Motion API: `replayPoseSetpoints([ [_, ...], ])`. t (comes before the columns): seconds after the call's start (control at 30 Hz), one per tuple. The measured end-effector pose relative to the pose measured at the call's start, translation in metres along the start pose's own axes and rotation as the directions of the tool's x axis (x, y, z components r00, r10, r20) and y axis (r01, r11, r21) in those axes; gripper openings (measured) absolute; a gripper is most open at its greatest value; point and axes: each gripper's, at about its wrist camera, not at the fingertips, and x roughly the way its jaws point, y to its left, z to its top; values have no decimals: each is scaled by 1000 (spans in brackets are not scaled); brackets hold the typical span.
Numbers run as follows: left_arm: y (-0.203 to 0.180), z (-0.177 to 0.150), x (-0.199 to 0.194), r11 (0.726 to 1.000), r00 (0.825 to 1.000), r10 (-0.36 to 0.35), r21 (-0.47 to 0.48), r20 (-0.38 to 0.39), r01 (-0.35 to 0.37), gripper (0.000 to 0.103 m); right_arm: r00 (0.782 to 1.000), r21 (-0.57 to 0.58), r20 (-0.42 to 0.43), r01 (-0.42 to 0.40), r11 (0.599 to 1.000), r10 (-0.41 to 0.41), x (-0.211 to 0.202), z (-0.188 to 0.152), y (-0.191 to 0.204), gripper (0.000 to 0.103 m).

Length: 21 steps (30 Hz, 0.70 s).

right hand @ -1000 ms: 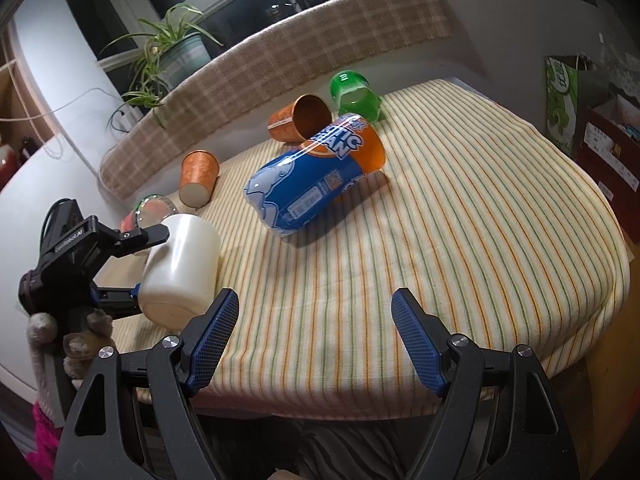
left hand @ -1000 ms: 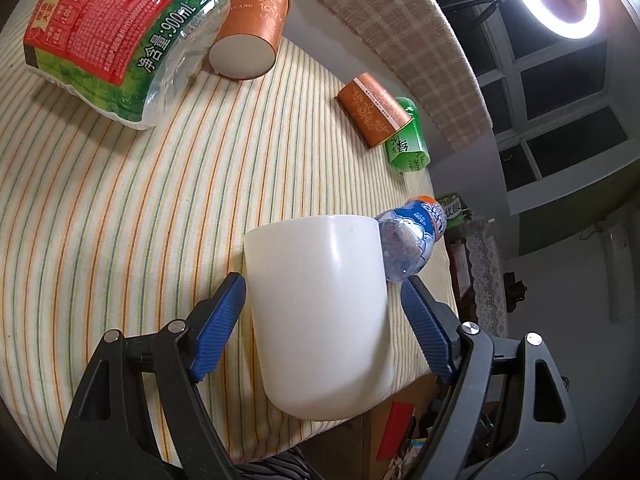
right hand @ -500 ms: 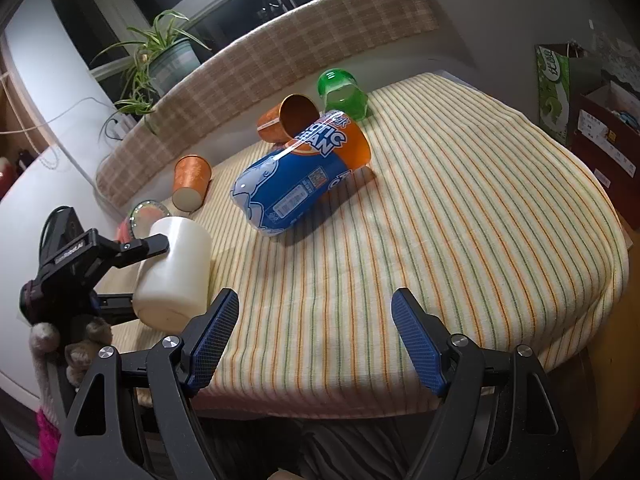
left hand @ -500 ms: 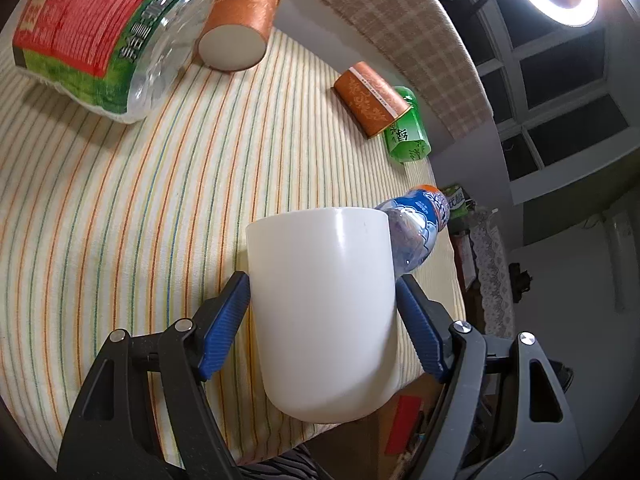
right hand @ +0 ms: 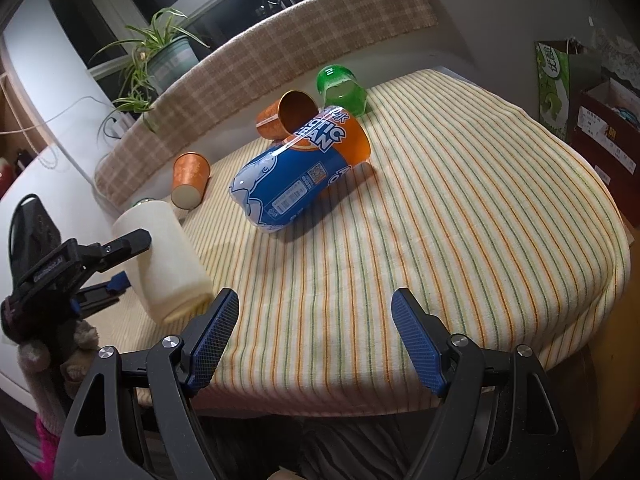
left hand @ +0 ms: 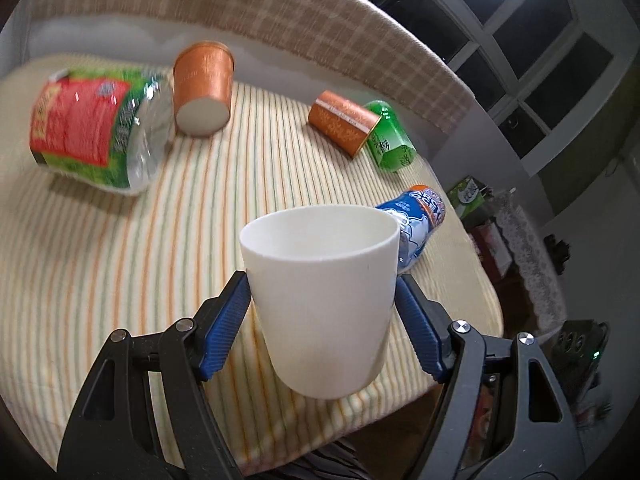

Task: Flip cup upright
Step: 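Rotate the white cup with the left gripper until its opening faces up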

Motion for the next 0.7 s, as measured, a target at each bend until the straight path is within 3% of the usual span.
replayPoseSetpoints([
  [0.3, -14, -2, -7, 981, 987, 129, 132, 100, -142, 75, 1000, -1, -2, -2, 1000, 2, 0, 0, 0, 79],
  [0.7, -34, -15, -1, 950, 977, 179, 238, 117, -202, 75, 1000, -12, -1, 1, 1000, -1, 1, 1, 4, 79],
])
